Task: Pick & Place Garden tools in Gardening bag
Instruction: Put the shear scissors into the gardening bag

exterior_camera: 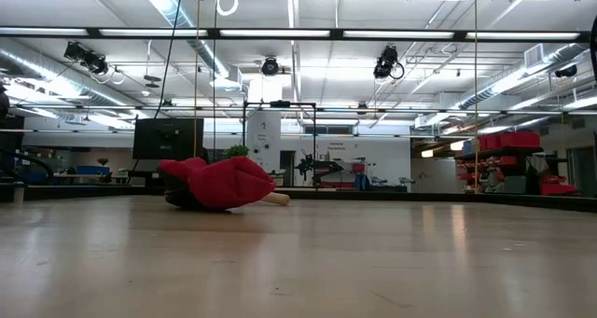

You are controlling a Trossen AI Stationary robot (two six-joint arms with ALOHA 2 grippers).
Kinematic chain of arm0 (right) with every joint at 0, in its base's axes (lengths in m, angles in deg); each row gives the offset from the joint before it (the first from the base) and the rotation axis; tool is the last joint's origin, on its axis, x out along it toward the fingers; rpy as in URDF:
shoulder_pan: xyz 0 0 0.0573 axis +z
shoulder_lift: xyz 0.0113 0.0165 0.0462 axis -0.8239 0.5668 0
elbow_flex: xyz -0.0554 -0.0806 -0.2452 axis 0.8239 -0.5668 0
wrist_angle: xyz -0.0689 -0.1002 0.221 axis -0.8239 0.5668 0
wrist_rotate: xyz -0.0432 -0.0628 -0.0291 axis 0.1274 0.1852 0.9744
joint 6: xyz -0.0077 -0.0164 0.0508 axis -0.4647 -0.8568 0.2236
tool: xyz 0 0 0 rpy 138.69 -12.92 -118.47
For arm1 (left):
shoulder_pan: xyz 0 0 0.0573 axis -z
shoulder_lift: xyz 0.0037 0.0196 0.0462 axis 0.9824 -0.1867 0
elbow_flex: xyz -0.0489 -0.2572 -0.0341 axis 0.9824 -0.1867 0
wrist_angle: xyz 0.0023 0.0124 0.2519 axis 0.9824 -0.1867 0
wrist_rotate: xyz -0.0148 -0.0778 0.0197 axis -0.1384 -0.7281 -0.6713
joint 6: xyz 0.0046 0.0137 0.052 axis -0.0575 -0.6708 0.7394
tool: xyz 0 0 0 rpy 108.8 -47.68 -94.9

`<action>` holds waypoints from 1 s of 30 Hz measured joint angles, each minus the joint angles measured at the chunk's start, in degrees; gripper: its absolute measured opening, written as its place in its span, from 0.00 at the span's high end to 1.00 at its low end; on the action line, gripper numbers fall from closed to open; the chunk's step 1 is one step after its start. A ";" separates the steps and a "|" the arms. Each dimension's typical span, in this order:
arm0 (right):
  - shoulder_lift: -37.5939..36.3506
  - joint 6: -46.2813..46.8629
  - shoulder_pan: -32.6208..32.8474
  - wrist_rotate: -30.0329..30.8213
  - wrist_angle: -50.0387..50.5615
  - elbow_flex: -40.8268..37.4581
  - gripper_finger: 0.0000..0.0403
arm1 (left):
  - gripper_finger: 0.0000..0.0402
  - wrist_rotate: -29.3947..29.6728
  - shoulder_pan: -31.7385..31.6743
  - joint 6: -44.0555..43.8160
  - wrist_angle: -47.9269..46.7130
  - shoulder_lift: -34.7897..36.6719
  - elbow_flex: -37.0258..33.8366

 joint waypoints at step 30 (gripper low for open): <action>0.02 1.80 0.07 -9.28 -2.33 -3.41 0.91 | 1.00 0.02 0.00 -1.03 -0.46 0.00 0.00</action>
